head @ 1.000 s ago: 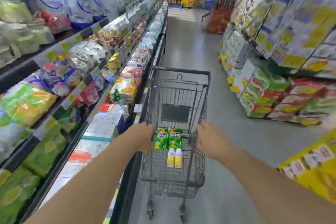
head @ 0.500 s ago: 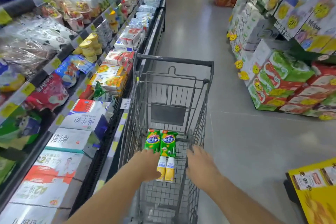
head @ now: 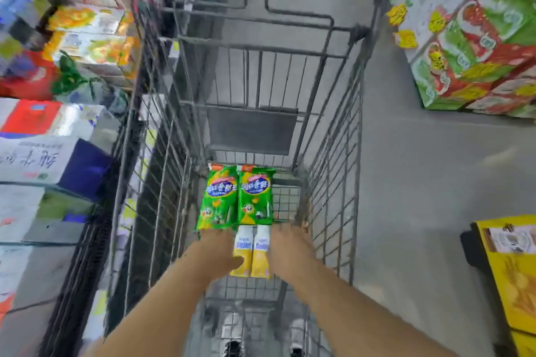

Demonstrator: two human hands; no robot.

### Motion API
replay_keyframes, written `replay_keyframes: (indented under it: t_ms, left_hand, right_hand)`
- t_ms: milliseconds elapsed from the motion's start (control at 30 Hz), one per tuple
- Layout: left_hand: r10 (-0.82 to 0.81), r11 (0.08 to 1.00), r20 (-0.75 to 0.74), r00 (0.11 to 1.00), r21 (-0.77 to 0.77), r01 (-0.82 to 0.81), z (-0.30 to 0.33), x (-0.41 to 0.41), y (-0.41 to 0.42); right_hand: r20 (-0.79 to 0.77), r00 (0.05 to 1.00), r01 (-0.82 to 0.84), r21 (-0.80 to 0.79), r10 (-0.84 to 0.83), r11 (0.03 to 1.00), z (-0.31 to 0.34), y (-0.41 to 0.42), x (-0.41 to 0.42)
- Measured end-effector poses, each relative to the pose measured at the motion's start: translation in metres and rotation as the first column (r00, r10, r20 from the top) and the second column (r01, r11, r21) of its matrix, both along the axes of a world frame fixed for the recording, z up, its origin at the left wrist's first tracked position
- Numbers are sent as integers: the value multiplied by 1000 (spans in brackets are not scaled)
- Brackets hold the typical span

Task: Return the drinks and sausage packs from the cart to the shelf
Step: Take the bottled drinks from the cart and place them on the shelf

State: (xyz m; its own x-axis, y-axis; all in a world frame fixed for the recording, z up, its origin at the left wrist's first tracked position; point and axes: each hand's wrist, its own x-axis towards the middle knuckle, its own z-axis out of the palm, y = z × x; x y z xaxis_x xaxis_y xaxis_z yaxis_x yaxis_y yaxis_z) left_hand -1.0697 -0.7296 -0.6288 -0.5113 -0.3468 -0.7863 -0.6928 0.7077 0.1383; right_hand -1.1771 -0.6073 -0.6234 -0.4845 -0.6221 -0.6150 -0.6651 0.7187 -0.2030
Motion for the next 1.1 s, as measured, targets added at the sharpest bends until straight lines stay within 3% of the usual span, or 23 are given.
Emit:
replay_keyframes:
  t_ms: [200,433,667,833,1100]
  left_hand:
    - [33,993,37,999,113,-37,-83,-6,5]
    - [201,968,-33,979,163,-193,-135,-8,11]
    - [461,872,-53,886,212,-441,-160,-14,18]
    - [555,810,-73,829,274,-519,-168,-7,23]
    - [531,840,-67,844,174,-514,-140,-6,27]
  right_hand:
    - [110,939,317,93,-326,944,-84,-8,13]
    - [171,868,443,158,-466,882,-138,-10,21]
    - [295,738,591,152,-607,793,-162,-11,21]
    - [280,727,618,132,-627,775,-159,-9,24]
    - [298,763,588,48,-573,807,-120,3,30]
